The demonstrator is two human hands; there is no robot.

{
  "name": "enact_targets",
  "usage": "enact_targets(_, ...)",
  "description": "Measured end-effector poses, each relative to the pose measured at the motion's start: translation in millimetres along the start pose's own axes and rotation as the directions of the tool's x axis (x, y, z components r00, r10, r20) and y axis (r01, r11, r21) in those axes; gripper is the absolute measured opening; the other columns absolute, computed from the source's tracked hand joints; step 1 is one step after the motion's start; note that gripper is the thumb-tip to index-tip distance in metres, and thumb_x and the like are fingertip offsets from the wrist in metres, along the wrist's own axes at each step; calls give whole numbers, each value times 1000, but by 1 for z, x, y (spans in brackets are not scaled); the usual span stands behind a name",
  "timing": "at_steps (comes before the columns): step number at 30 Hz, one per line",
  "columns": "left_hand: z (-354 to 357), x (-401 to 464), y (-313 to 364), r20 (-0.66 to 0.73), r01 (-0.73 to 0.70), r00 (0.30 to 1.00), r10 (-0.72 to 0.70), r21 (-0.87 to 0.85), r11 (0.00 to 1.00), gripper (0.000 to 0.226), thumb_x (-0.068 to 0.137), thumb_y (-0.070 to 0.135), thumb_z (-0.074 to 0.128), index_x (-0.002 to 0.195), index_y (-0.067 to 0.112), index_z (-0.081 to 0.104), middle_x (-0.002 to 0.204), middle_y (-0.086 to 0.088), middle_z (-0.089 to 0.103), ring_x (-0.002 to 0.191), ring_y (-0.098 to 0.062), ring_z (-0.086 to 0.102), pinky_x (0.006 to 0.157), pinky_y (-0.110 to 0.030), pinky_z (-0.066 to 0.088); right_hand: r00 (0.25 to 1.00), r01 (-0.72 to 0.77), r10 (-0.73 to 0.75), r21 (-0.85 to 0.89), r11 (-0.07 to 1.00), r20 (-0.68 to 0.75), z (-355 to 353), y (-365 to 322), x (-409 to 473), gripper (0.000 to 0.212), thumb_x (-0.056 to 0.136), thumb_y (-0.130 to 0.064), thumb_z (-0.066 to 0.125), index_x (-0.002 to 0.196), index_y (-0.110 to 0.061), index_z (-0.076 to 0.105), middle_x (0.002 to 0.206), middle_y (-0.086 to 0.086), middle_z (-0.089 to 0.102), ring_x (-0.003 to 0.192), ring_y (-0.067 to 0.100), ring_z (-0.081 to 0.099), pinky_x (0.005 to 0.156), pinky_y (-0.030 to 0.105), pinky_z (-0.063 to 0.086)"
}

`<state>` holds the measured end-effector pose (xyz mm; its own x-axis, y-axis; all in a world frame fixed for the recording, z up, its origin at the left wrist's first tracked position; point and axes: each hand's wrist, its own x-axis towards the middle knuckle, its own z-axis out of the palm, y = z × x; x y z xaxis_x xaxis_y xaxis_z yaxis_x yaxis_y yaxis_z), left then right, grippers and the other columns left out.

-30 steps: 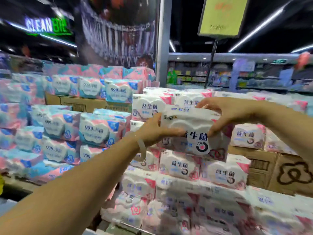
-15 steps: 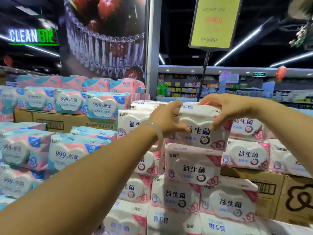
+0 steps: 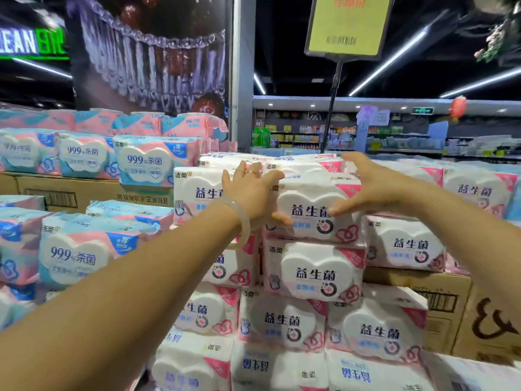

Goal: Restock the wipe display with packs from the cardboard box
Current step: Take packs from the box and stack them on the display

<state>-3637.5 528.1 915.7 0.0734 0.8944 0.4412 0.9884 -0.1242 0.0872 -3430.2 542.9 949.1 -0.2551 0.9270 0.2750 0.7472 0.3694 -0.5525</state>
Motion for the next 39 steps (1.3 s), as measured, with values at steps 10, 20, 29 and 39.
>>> enact_targets(10,13,-1,2,-46,-4,999,6,44,999,93,78,61,60,149,38,5,161,-4,6,148,-30,-6,116,-59,-3,985,41,-26,86,995,-169,17,21,-1,90,56,-39,84,135,-24,42,139,9,43,116,26,51,95,46,51)
enact_targets(20,32,-23,10,-122,-74,986,109,258,963,92,91,54,48,147,32,-21,158,-5,-22,146,-30,-19,115,-56,-7,937,94,-257,-534,840,-238,50,16,-30,84,82,-46,64,148,-34,15,160,1,-6,147,25,-4,115,52,19)
enact_targets(29,39,-43,26,-138,1,990,31,223,975,86,93,56,37,147,25,-24,154,-9,-31,143,-32,-26,114,-56,-10,925,66,-275,-600,797,-264,55,21,-33,93,83,-51,60,150,-31,-2,158,6,-19,146,27,-18,118,47,-2)
enact_targets(39,30,-76,36,-133,-77,987,93,123,989,86,92,48,48,151,20,-7,159,-12,-17,147,-30,-13,118,-49,-2,929,156,-309,-544,824,-201,54,4,-74,89,84,-48,59,151,-27,4,160,6,-13,147,26,-14,119,45,-2)
